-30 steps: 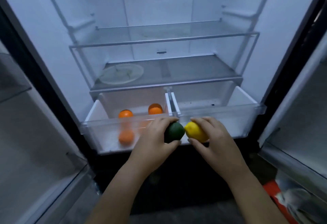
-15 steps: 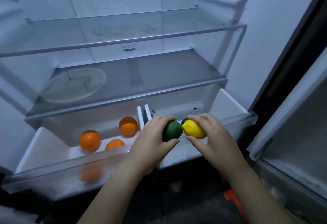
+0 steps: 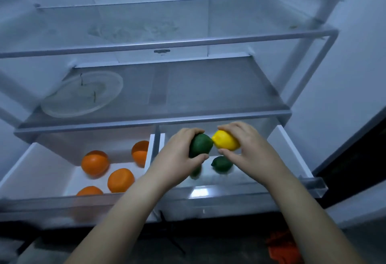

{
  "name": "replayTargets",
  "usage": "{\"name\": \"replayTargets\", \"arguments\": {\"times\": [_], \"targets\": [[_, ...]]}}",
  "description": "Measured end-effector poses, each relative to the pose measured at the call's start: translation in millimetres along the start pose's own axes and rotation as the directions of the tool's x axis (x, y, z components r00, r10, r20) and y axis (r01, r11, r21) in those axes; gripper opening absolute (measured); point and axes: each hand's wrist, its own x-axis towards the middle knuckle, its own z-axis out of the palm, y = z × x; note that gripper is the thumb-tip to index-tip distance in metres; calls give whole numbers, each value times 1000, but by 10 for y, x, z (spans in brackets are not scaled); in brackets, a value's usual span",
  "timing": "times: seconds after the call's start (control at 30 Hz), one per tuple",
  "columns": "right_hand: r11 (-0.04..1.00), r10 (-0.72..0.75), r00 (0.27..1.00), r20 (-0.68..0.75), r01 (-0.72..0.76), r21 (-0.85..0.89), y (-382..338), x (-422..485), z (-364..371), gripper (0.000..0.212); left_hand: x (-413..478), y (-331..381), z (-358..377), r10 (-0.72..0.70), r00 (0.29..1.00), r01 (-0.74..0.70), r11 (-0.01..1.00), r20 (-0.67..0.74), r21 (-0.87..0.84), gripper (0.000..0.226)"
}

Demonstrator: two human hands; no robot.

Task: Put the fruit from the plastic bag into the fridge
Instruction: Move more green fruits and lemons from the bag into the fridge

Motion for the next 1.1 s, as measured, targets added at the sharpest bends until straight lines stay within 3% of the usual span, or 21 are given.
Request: {"name": "replayTargets", "arguments": {"times": [0.2, 0.53, 0.87, 1.1], "targets": [[1000, -16, 1000, -26, 16, 22, 243, 308, -45, 46, 196, -80, 65, -15, 997, 13, 999, 78, 36, 52], [999, 22, 992, -125, -26, -32, 446, 764, 3, 49, 472, -244, 414, 48, 891, -180, 951, 452, 253, 56], [999, 14, 986, -167, -20, -38, 550, 833, 161, 58, 608, -371, 957, 1, 764, -317, 872, 646, 373, 47], [999, 12, 984, -176, -17, -27, 543, 806, 210, 61, 571, -545, 1127, -32, 729, -292, 889, 684, 354, 38]]}}
